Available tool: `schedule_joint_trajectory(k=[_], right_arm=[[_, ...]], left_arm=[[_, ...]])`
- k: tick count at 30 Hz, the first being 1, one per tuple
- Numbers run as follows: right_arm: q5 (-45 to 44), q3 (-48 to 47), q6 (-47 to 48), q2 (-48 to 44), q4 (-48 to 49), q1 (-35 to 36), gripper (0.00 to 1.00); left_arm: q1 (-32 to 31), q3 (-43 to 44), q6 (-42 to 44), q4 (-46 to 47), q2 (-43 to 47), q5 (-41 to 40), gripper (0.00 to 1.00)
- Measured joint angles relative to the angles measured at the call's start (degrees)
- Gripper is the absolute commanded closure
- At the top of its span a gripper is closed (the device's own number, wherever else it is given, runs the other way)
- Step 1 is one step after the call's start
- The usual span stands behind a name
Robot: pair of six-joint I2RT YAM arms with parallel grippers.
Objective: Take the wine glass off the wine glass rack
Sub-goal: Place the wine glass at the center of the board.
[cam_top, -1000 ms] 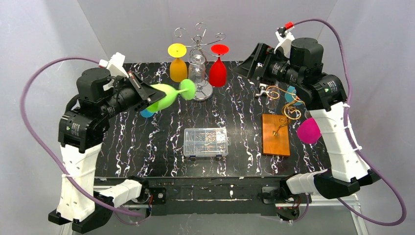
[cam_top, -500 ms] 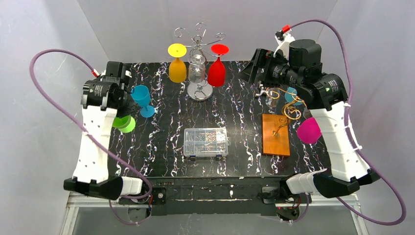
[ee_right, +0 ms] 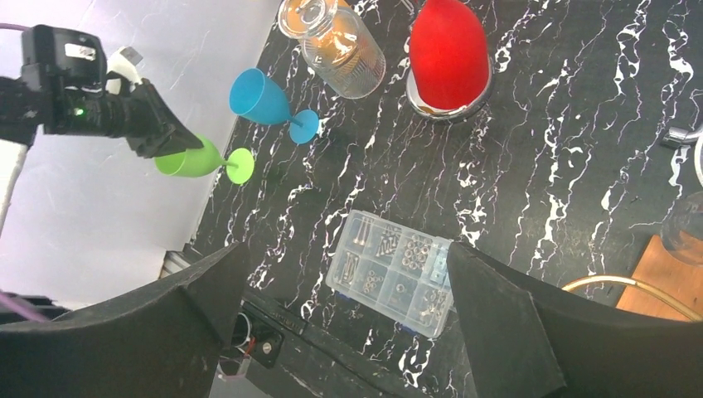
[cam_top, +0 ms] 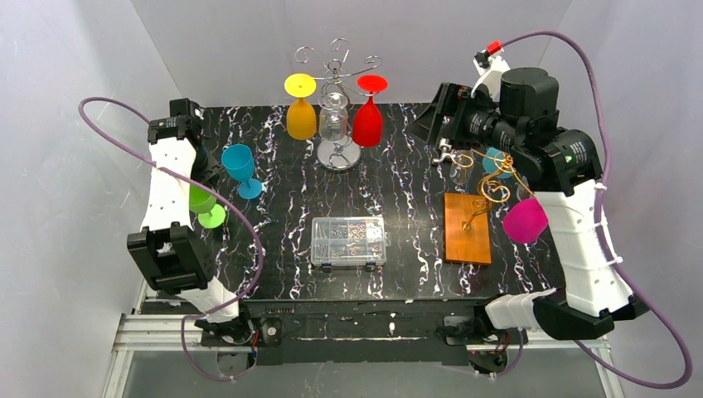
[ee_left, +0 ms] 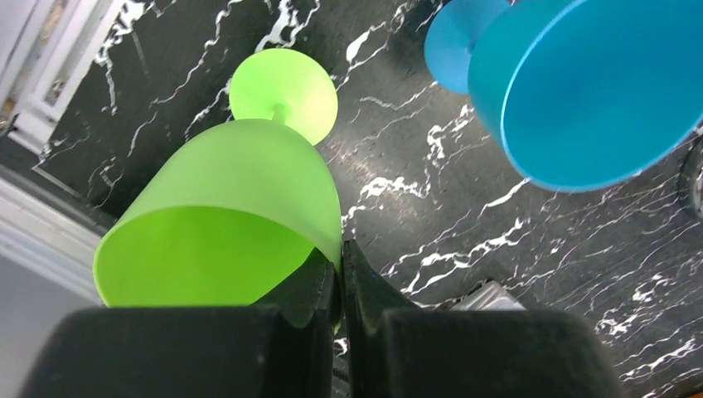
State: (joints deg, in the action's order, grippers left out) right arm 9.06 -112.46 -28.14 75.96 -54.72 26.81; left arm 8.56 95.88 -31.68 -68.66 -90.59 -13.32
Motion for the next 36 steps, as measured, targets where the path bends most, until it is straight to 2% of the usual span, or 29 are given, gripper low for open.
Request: schedule_joint_trajectory(k=[7, 21, 30, 32, 33, 36], right_arm=[[-0.3, 0.2, 0.3, -1.3, -0.9, 0.0, 0.02], [-1.2, 1.3, 1.2, -1.8, -0.9, 0.0, 0.01], [-1.4, 1.7, 1.2, -1.9, -0.9, 0.0, 0.02], [-1.4, 1.7, 1.2, -1.9, -0.9, 0.0, 0.02], [-1.4, 1.7, 1.1, -1.9, -0.9, 0.0, 0.02], [-1.4, 1.7, 1.0, -1.9, -1.0, 0.0, 0.02]], left_arm=[[1.8, -0.3, 0.9, 6.0, -5.4, 3.6, 1.00], [2.3, -1.8, 1.2, 13.1, -8.9, 4.7, 1.00], [2.7, -2.4, 1.4, 14.4, -9.3, 5.2, 0.85], [2.8, -2.4, 1.7, 14.3, -9.3, 5.2, 0.79], [3.0, -2.4, 2.1, 14.2, -9.3, 5.2, 0.73], [3.0, -2.2, 3.0, 13.7, -9.3, 5.6, 0.67]])
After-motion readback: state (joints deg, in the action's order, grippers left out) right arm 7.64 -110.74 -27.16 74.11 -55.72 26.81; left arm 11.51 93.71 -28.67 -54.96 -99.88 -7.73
